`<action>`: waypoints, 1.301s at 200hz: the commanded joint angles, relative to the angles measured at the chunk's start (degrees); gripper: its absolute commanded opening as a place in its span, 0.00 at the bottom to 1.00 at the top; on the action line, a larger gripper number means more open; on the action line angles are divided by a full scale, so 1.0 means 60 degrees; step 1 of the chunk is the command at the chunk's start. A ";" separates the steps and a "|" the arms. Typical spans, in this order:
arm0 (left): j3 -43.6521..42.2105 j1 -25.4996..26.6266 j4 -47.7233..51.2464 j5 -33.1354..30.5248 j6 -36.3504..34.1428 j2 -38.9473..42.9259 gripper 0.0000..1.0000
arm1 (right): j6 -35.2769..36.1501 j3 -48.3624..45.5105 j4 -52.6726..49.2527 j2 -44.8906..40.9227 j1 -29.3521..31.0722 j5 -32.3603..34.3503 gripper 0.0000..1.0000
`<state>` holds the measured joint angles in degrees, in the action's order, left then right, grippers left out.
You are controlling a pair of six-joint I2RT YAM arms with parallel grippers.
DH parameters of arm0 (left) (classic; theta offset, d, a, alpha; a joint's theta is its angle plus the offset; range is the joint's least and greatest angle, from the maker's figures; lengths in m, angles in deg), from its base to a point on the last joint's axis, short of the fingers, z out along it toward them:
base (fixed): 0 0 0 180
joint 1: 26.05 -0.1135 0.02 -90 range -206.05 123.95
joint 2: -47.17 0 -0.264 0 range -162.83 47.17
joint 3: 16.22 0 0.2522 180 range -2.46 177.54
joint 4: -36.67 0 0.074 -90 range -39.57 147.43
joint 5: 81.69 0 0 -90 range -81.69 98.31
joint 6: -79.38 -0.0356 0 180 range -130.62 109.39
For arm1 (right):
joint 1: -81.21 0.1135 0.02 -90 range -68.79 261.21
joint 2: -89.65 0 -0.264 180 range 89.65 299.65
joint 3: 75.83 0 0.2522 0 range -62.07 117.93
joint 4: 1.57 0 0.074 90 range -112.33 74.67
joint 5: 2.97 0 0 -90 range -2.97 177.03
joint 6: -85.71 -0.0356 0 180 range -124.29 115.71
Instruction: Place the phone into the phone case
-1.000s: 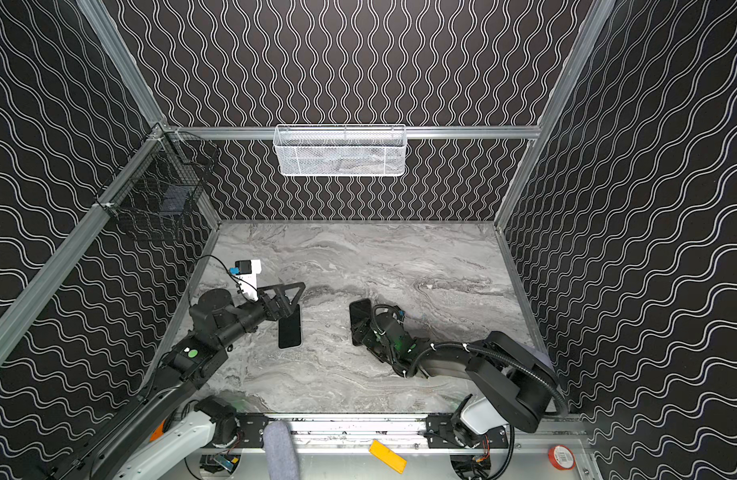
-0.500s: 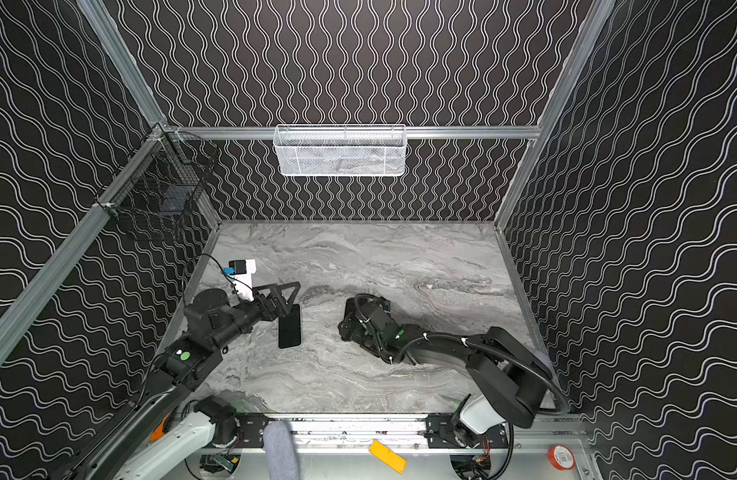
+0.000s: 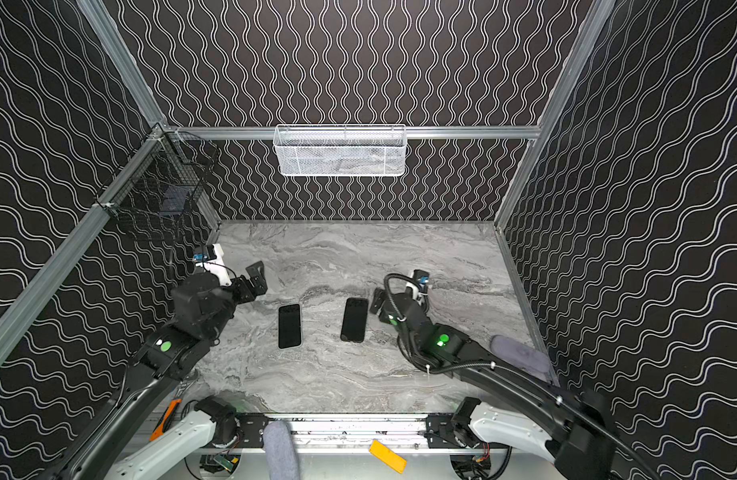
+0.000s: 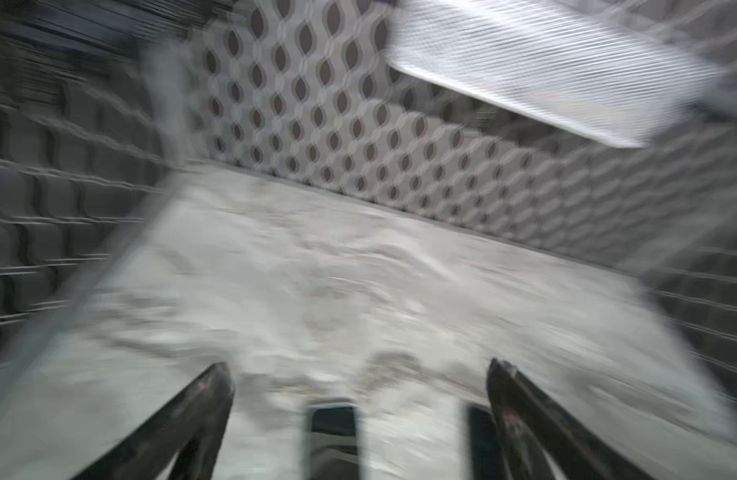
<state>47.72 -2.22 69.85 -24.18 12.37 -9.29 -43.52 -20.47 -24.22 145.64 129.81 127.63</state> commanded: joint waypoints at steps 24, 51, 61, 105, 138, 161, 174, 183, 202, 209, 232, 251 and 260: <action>-0.2986 -0.1376 -0.4335 -0.2946 -0.2241 0.0583 0.98 | 0.4242 -0.2797 0.4421 -0.2463 -0.2391 0.2045 0.99; -0.4687 -0.2671 -0.6683 -0.1522 -0.3098 0.0258 0.98 | 0.5391 -0.4600 0.6389 -0.3266 -0.3811 0.3026 0.99; -0.4812 -0.2902 -0.6359 -0.1653 -0.2950 -0.0178 0.99 | 0.5532 -0.5029 0.6833 -0.3125 -0.4268 0.3677 0.99; -0.5703 -0.3446 -0.8908 -0.0163 -0.3019 -0.2110 0.99 | 0.6193 -0.6073 0.9534 -0.1190 -0.4760 0.3682 0.99; -0.5887 -0.3873 -1.1744 0.2526 -0.3986 -0.3470 0.99 | 0.7892 -0.6738 1.3737 0.1001 -0.4833 0.2920 0.99; -0.5133 -0.3957 -1.0897 0.4207 -0.4430 -0.4030 0.99 | 0.8387 -0.7043 1.6221 0.2488 -0.4906 0.1811 1.00; -0.5023 -0.3987 -1.0893 0.4652 -0.4252 -0.4199 0.98 | 0.8617 -0.7018 1.6987 0.3221 -0.4947 0.1586 1.00; -0.5466 -0.4001 -1.2086 0.4548 -0.3572 -0.4274 0.99 | 0.8734 -0.6984 1.7434 0.3702 -0.4964 0.1543 0.99; -0.6051 -0.3966 -1.3656 0.4348 -0.3641 -0.4741 0.99 | 0.8699 -0.6811 1.7868 0.4552 -0.5066 0.1332 0.99; -0.6023 -0.3972 -1.3786 0.4074 -0.3525 -0.4931 0.99 | 0.8776 -0.6694 1.7905 0.4726 -0.5082 0.1217 0.99; -0.6070 -0.3965 -1.4721 0.4588 -0.3775 -0.5871 0.99 | 0.8108 -0.6185 1.6757 0.4757 -0.5483 0.0106 0.99; -0.6126 -0.3966 -1.5640 0.4464 -0.3728 -0.6591 0.99 | 0.7218 -0.5600 1.4679 0.4453 -0.6485 -0.1506 1.00; -0.5763 -0.3953 -1.4371 0.4441 -0.3739 -0.6215 0.99 | 0.6725 -0.5405 1.3897 0.4326 -0.7019 -0.2278 1.00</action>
<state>10.91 -26.02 -15.72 1.65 -10.08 -47.76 4.31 -55.68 68.85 173.14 92.87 127.08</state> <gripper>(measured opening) 0.989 0.994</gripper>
